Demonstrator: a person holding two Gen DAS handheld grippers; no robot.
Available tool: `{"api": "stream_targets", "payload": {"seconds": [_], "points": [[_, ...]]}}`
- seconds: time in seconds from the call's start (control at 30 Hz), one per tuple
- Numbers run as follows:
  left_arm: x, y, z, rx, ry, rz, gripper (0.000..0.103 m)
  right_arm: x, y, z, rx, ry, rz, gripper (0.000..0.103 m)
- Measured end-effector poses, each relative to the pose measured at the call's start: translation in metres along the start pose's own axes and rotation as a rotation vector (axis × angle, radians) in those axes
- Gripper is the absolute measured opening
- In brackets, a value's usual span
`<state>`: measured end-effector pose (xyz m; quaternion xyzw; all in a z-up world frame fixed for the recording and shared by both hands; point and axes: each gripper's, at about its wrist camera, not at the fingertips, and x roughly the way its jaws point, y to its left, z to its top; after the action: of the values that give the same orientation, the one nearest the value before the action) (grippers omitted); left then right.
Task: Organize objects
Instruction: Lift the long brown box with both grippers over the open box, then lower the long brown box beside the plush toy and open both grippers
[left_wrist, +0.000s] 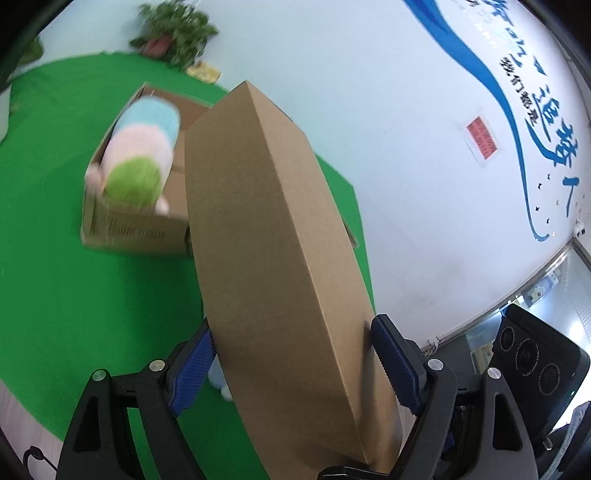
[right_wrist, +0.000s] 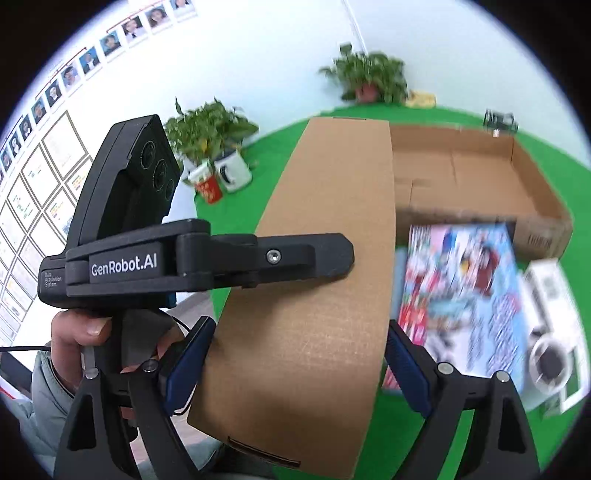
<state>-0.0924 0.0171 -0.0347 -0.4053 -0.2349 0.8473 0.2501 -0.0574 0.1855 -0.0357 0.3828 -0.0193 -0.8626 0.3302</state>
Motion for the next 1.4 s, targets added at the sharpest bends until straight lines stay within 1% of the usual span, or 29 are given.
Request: {"api": "stream_targets", "payload": {"seconds": [0.13,0.2,0.33,0.4,0.53,0.67,0.8,0.97,1.07,1.17,1.3,1.37,1.4], "points": [[0.000,-0.019,0.029,0.072,-0.047,0.001,0.081,-0.007,-0.003,0.024,-0.022,-0.047,-0.018,0.089],[0.007,-0.030,0.048,0.107,-0.063,0.010,0.081,-0.006,-0.004,0.036,-0.038,-0.060,-0.028,0.089],[0.003,-0.037,0.081,0.142,-0.090,0.003,0.081,-0.001,-0.008,0.065,-0.084,-0.081,-0.065,0.089],[0.008,-0.043,0.099,0.159,-0.105,0.012,0.081,0.001,-0.012,0.080,-0.097,-0.082,-0.070,0.089],[0.015,-0.050,0.131,0.165,-0.134,0.029,0.081,0.011,-0.019,0.107,-0.127,-0.061,-0.066,0.089],[0.022,-0.050,0.164,0.139,-0.142,0.035,0.081,0.024,-0.027,0.132,-0.101,-0.052,-0.044,0.089],[0.041,-0.034,0.197,0.120,-0.137,0.057,0.081,0.040,-0.036,0.151,-0.069,-0.045,-0.023,0.089],[0.075,0.006,0.226,0.086,-0.098,0.095,0.080,0.074,-0.049,0.163,-0.033,-0.007,-0.005,0.089],[0.100,0.031,0.234,0.052,-0.058,0.113,0.080,0.097,-0.060,0.165,0.007,0.039,0.016,0.089],[0.124,0.055,0.235,0.016,-0.014,0.143,0.080,0.124,-0.073,0.164,0.052,0.084,0.049,0.089],[0.156,0.094,0.242,-0.046,0.026,0.138,0.080,0.152,-0.085,0.163,0.079,0.105,0.050,0.089],[0.167,0.106,0.243,-0.066,0.045,0.152,0.080,0.165,-0.095,0.162,0.095,0.115,0.063,0.089],[0.170,0.107,0.239,-0.065,0.055,0.160,0.080,0.168,-0.096,0.160,0.104,0.121,0.067,0.089]]}}
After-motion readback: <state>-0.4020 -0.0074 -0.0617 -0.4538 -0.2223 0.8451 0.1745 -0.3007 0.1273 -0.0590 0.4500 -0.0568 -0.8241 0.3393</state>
